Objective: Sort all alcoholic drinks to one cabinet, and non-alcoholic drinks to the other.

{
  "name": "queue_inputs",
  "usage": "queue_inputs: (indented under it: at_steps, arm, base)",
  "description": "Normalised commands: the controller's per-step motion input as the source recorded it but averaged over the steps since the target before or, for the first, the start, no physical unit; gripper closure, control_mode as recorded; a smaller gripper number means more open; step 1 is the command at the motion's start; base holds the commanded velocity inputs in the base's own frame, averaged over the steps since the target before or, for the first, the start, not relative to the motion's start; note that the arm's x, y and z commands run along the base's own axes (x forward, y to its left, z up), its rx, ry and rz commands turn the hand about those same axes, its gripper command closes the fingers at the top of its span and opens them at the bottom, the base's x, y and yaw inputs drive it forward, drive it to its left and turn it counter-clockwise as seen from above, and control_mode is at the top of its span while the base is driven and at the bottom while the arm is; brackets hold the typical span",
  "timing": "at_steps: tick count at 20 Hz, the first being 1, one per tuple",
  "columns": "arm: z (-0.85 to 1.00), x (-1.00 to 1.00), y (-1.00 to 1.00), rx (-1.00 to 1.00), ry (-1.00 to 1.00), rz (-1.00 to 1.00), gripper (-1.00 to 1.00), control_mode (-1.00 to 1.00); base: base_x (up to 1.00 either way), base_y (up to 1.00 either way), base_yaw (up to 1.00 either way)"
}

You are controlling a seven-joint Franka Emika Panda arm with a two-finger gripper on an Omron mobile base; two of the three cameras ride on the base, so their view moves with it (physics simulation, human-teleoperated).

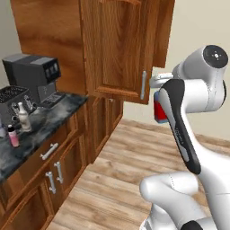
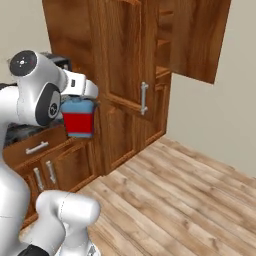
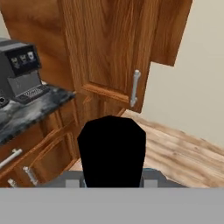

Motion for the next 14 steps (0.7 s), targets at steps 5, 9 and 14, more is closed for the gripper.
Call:
queue_inputs:
  at_steps: [5,9,14]
  arm:
    - [0.0,0.0,0.0,0.0,0.0,0.0,1.0,1.0]
    - [0.0,0.0,0.0,0.0,0.0,0.0,1.0,1.0]
    - [0.0,0.0,0.0,0.0,0.0,0.0,1.0,1.0]
  base:
    - [0.0,-0.45,-0.41]
    - [0.16,-0.66,-0.28]
    - [0.52,-0.67,-0.1]
